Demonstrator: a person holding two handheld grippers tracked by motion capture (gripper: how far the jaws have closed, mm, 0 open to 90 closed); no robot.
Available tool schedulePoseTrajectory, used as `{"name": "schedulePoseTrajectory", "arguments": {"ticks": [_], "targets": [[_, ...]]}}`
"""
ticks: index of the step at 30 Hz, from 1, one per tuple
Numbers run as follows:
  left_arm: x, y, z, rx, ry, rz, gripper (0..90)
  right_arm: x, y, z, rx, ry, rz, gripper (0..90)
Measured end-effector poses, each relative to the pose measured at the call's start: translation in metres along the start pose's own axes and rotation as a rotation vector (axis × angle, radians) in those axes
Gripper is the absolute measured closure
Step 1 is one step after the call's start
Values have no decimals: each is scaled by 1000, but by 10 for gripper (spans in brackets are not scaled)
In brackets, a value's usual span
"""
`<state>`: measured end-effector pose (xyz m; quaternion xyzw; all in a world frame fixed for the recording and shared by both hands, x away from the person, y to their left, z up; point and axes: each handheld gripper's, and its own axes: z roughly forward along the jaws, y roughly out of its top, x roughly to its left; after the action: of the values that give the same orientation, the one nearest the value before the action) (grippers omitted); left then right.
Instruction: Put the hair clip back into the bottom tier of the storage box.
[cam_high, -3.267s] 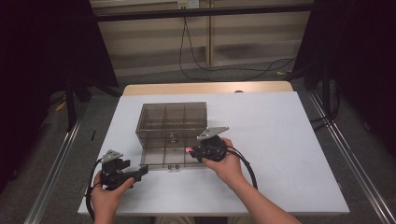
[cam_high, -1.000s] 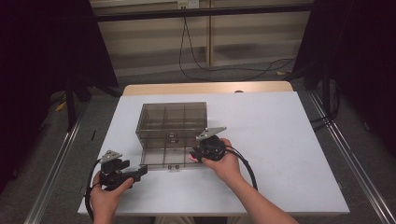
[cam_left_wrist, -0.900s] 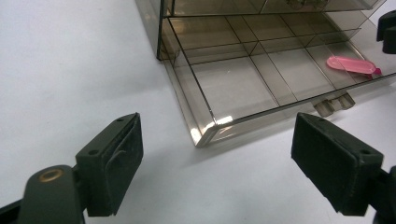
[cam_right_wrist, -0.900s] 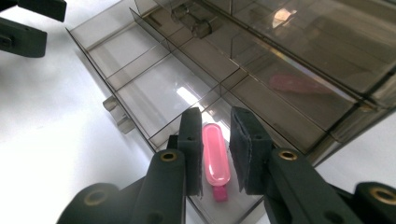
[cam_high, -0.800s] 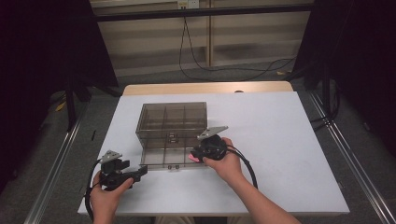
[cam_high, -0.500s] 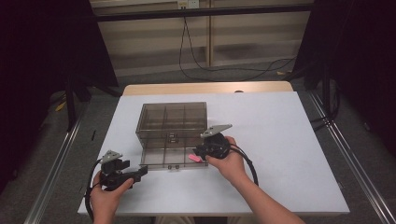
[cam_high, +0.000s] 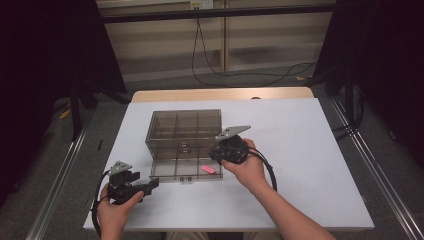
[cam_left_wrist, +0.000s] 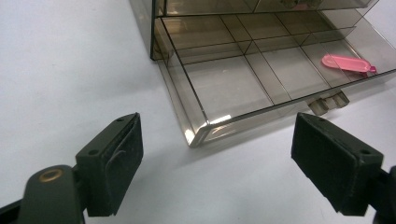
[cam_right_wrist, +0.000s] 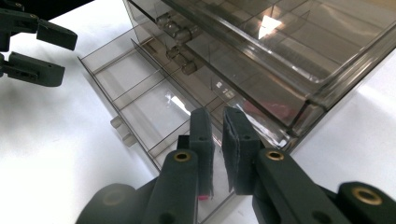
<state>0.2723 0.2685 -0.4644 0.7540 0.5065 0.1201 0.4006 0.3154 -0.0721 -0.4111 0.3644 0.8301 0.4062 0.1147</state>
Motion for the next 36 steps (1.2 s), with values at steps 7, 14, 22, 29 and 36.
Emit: {"name": "schedulePoseTrajectory", "arguments": {"ticks": [7, 14, 22, 29, 36], "targets": [[0, 0, 0, -2, -2, 1, 170, -1, 6, -3, 0, -4, 1, 835], [-1, 0, 1, 1, -2, 7, 170, -4, 15, -6, -13, -10, 1, 850], [-1, 0, 0, 1, -3, 5, 170, -11, 27, -9, -30, -33, -1, 852], [-2, -1, 0, -6, -3, -4, 171, -14, 32, -9, -41, -48, 1, 852], [-2, 0, -2, -1, -5, 3, 186, -16, 31, -4, -36, -58, -4, 852]]}}
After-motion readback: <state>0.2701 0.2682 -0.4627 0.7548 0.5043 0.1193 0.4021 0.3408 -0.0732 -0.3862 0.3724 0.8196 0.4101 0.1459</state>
